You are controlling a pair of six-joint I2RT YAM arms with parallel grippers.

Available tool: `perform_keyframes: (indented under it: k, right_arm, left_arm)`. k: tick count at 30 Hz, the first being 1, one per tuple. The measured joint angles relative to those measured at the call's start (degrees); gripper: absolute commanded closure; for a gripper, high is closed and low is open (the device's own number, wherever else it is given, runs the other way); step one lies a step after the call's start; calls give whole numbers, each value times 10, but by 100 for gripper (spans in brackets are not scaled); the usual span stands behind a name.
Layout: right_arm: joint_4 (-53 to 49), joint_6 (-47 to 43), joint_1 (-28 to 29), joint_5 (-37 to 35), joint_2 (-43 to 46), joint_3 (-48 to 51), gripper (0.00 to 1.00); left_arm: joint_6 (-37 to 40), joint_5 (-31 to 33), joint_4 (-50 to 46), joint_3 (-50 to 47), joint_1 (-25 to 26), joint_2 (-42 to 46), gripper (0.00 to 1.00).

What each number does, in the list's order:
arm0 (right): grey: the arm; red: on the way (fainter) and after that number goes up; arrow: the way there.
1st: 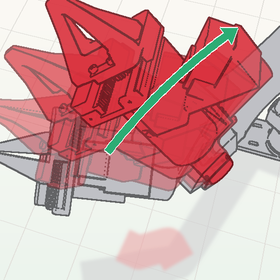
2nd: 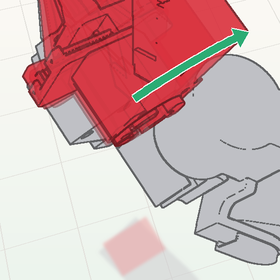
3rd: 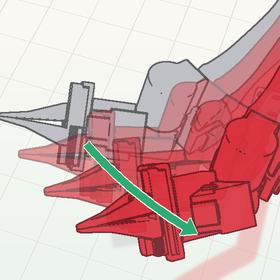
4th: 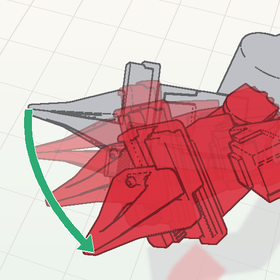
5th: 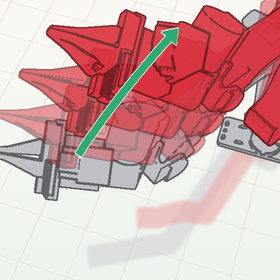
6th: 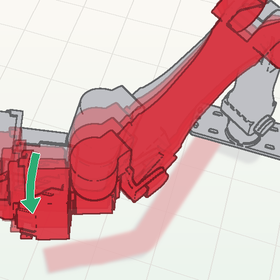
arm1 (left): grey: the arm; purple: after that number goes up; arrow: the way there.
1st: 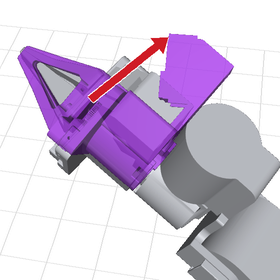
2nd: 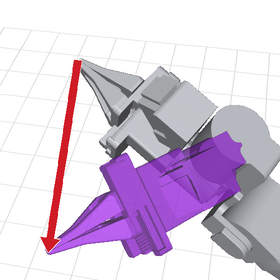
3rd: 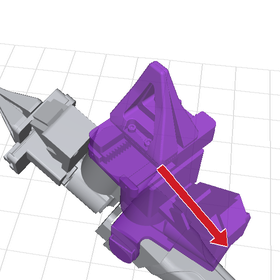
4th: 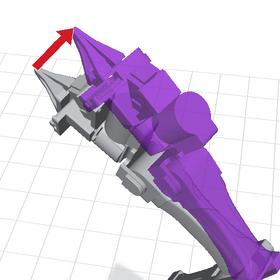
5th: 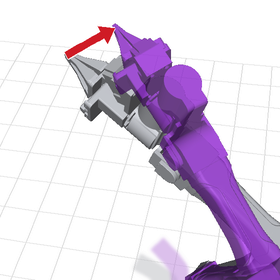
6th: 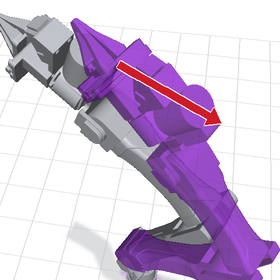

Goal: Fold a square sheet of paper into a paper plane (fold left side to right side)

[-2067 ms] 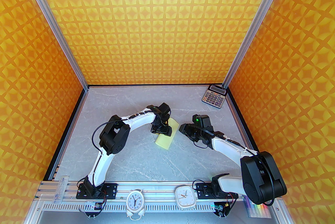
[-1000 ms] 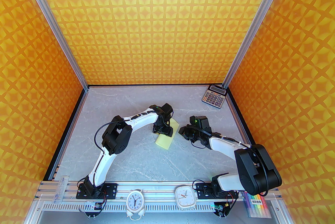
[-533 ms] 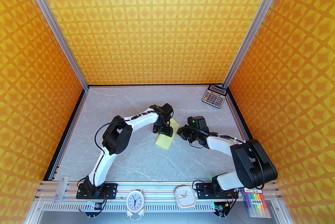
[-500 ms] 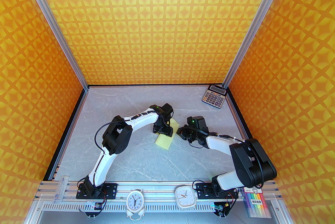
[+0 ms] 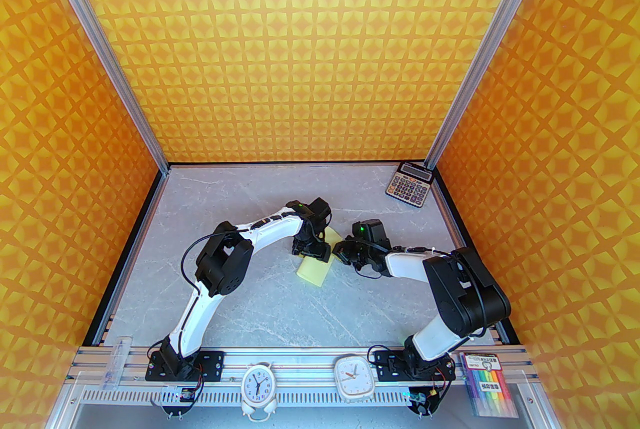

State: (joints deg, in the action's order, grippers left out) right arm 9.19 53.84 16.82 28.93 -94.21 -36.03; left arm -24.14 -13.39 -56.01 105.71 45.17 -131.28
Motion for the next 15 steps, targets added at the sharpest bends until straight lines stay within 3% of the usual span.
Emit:
perform_keyframes:
  k: [15]
  right_arm:
    - [-62,-57,4,-19,-22,-26,100]
  left_arm:
    - [0,0,-4,5,0,1,30]
